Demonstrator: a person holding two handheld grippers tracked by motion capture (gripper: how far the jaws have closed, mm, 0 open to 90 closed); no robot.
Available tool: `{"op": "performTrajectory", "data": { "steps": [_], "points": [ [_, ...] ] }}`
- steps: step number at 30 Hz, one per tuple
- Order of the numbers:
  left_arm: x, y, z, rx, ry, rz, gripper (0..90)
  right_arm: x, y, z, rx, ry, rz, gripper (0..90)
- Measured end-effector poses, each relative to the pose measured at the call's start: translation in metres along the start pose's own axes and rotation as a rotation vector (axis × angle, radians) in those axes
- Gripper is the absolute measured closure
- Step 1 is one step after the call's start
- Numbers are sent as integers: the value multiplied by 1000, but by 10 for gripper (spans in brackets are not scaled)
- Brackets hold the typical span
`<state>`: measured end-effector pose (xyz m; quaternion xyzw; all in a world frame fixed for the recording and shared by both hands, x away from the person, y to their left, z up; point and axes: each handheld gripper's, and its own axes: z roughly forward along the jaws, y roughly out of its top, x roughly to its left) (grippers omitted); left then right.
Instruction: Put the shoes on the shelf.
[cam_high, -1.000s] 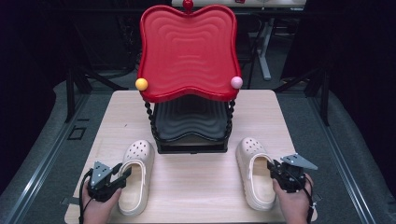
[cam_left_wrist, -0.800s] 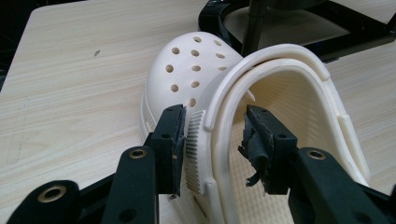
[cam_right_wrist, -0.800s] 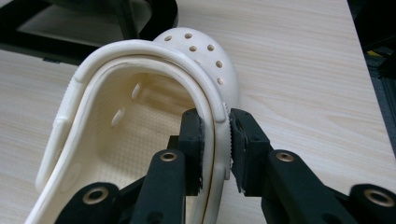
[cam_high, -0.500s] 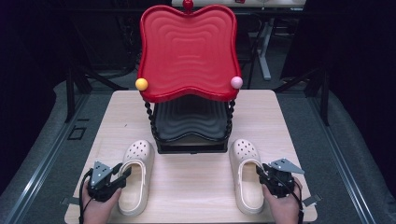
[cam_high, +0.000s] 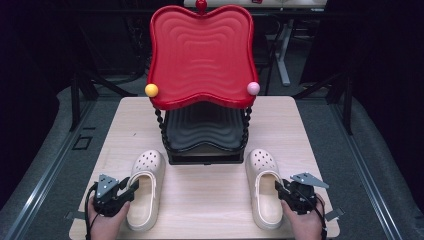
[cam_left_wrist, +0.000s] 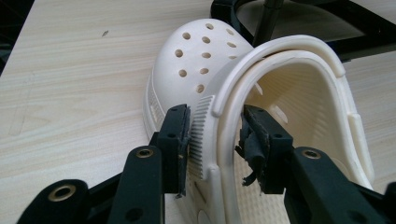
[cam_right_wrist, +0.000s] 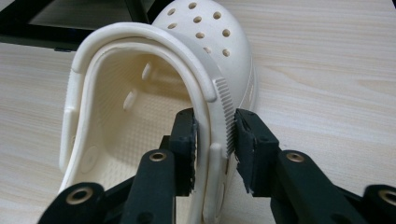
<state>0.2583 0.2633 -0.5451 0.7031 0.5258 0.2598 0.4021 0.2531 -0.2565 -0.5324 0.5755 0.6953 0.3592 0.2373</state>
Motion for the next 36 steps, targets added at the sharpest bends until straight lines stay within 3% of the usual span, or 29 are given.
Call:
{"op": "performTrajectory", "data": {
  "steps": [3,17,36],
  "points": [
    [2,1,0,7,-3,-29,669,0,1,1,4,3,27,710],
    [0,3,0,15,34,0,736,3,0,1,-12,-19,7,745],
    [-2,6,-7,3,33,-3,757,7,1,-6,-42,-24,13,757]
  ]
}}
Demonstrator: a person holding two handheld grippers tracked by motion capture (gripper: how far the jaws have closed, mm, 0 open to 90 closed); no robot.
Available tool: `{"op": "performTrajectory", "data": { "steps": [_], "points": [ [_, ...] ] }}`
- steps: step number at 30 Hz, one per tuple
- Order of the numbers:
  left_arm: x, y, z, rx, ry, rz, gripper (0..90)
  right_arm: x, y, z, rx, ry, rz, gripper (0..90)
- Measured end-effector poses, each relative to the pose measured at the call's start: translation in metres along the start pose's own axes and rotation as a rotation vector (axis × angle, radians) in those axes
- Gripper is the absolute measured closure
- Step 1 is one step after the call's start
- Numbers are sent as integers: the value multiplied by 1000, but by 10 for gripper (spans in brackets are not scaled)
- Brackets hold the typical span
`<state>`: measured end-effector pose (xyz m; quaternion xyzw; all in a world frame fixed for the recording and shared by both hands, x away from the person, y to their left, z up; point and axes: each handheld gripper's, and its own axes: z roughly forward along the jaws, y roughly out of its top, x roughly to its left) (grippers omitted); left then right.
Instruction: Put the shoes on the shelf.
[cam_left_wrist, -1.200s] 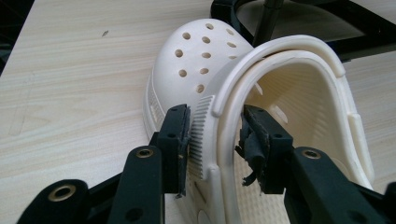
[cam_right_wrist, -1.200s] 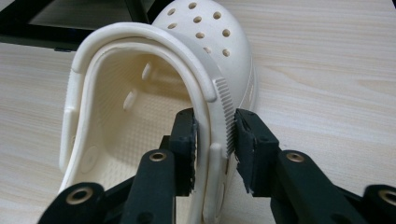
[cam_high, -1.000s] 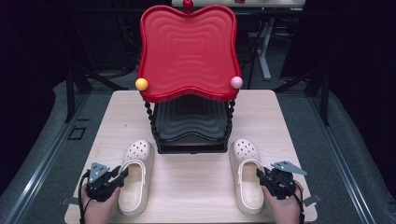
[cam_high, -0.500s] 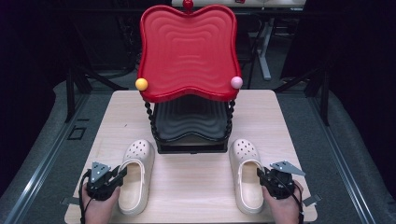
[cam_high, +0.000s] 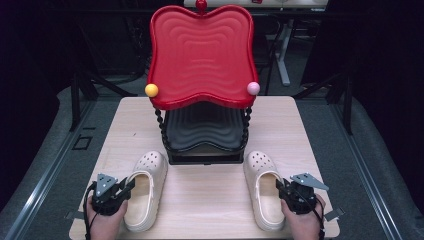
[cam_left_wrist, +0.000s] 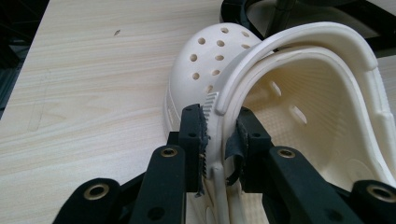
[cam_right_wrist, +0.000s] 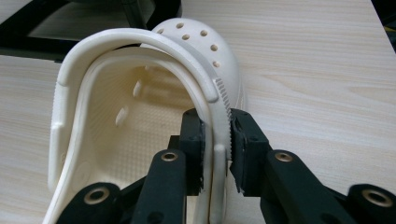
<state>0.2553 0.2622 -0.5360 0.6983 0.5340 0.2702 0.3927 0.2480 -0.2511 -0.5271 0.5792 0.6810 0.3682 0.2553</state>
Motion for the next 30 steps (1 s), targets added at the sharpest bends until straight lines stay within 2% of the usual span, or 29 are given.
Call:
{"op": "performTrajectory", "data": {
  "steps": [3,6,9,18,21,30],
  "points": [
    [-2,0,-3,1,-8,-11,757,2,1,-4,-7,-1,-6,757],
    [-11,1,-9,4,-8,11,757,2,4,-10,-21,-4,2,758],
    [-13,1,-12,3,-16,5,757,3,6,-14,-30,-1,4,758],
    [-19,7,-36,-52,-42,7,758,7,8,-43,-78,16,6,759],
    [-21,9,-43,-71,-56,3,758,13,9,-53,-108,26,-4,759],
    [-30,18,-56,-111,-88,14,758,27,13,-65,-150,65,-24,758]
  ]
}}
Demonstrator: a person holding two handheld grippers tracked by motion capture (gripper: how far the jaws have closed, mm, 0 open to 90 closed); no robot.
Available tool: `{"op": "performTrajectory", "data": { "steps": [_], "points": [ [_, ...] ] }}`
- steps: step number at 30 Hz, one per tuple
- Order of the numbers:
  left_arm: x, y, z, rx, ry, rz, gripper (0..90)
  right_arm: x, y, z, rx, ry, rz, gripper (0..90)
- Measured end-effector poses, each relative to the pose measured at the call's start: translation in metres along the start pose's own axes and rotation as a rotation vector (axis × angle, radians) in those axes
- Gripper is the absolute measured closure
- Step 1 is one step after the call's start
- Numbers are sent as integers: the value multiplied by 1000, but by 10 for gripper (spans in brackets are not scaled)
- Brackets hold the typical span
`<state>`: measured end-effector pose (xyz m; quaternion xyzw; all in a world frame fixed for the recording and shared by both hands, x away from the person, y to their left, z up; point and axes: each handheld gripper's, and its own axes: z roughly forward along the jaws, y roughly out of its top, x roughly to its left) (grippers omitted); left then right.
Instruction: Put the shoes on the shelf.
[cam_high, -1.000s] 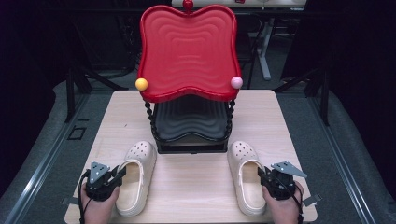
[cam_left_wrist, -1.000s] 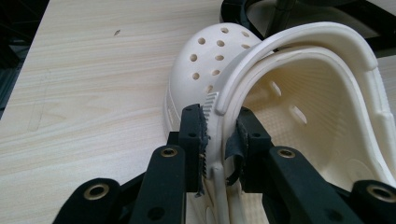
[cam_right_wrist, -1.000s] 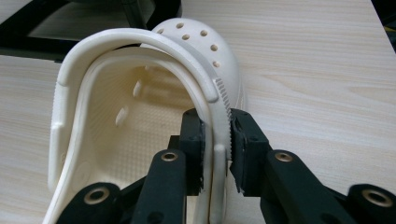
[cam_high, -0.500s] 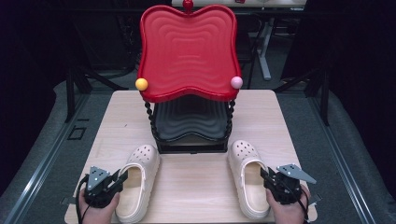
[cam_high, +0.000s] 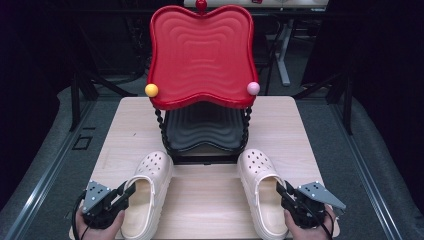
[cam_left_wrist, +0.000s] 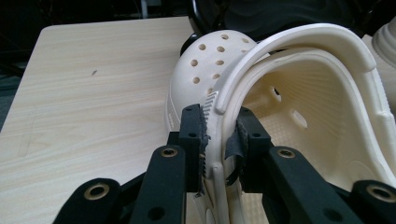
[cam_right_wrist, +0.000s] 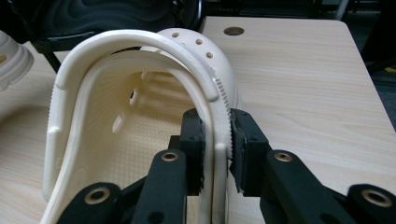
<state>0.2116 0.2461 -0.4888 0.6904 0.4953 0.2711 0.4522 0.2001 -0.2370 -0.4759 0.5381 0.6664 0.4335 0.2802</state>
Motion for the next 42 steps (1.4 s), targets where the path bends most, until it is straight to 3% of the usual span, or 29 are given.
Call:
{"op": "performTrajectory", "data": {
  "steps": [9,22,42],
  "points": [
    [-11,8,-2,-39,-37,5,758,14,9,-3,-27,27,-27,758],
    [-29,28,10,-82,-83,24,758,36,25,10,-57,86,-58,758],
    [-38,49,34,-106,-98,35,758,54,46,38,-82,120,-68,758]
  ]
}}
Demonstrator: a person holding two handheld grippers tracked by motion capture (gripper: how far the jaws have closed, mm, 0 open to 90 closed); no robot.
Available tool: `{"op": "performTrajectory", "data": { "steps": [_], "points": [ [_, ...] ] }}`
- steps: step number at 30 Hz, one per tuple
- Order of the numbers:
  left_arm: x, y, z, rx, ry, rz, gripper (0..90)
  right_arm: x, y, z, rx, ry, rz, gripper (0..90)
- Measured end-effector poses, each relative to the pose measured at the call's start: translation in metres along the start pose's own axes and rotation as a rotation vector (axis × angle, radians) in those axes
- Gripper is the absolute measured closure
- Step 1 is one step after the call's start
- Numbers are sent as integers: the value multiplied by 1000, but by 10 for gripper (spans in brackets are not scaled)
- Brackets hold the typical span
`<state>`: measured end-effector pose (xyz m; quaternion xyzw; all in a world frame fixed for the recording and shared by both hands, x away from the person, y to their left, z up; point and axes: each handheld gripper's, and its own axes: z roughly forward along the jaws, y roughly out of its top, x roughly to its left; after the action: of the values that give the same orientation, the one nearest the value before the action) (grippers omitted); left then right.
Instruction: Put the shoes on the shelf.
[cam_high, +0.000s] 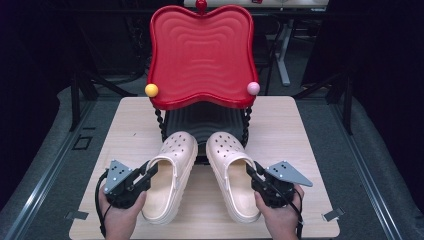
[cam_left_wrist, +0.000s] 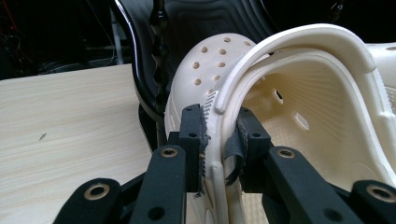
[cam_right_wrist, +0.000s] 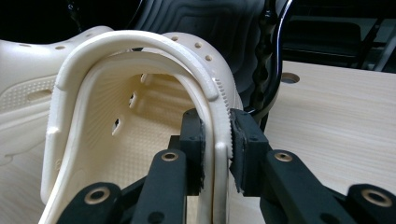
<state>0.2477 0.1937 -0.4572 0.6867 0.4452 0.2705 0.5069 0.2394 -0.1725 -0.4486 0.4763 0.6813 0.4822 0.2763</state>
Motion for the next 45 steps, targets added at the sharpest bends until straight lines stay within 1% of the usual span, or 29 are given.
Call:
{"op": "performTrajectory", "data": {
  "steps": [6,14,18,19,20,22,26,27,29,30,33,34,37,39,40,41,43,45],
  "points": [
    [-3,3,7,0,-8,6,758,1,3,8,-5,2,12,758],
    [-8,6,13,-2,-18,20,758,2,4,13,-6,4,17,758],
    [-8,9,19,-10,-16,24,758,2,5,17,-24,8,20,758],
    [-8,9,20,-5,-15,26,758,2,5,17,-24,8,20,758],
    [-8,10,22,-12,-15,20,758,2,6,20,-36,10,12,758],
    [-8,12,26,-14,-9,23,758,2,7,21,-39,6,7,758],
    [-8,16,34,-22,5,29,758,1,9,31,-63,5,-1,758],
    [-7,16,37,-26,9,31,758,0,10,36,-72,3,-11,758],
    [-7,19,42,-29,14,32,758,0,11,39,-72,2,-11,758],
    [-6,20,45,-32,16,31,758,-1,12,44,-88,3,-12,757],
    [-4,22,53,-40,21,18,758,-2,14,49,-91,4,-12,757],
    [-3,23,56,-37,22,22,758,-3,14,51,-94,3,-7,757],
    [-1,24,63,-52,31,38,757,-4,15,58,-95,-2,-3,757],
    [0,25,68,-56,31,33,757,-4,15,63,-106,-10,-11,757],
    [1,25,70,-55,30,36,757,-5,15,68,-101,-16,-23,756],
    [1,25,73,-56,31,36,757,-5,15,68,-101,-16,-23,756],
    [0,25,77,-62,34,49,757,-5,15,72,-103,-30,-35,756],
    [-1,26,81,-60,41,74,756,-5,17,78,-110,-35,-45,756]
  ]
}}
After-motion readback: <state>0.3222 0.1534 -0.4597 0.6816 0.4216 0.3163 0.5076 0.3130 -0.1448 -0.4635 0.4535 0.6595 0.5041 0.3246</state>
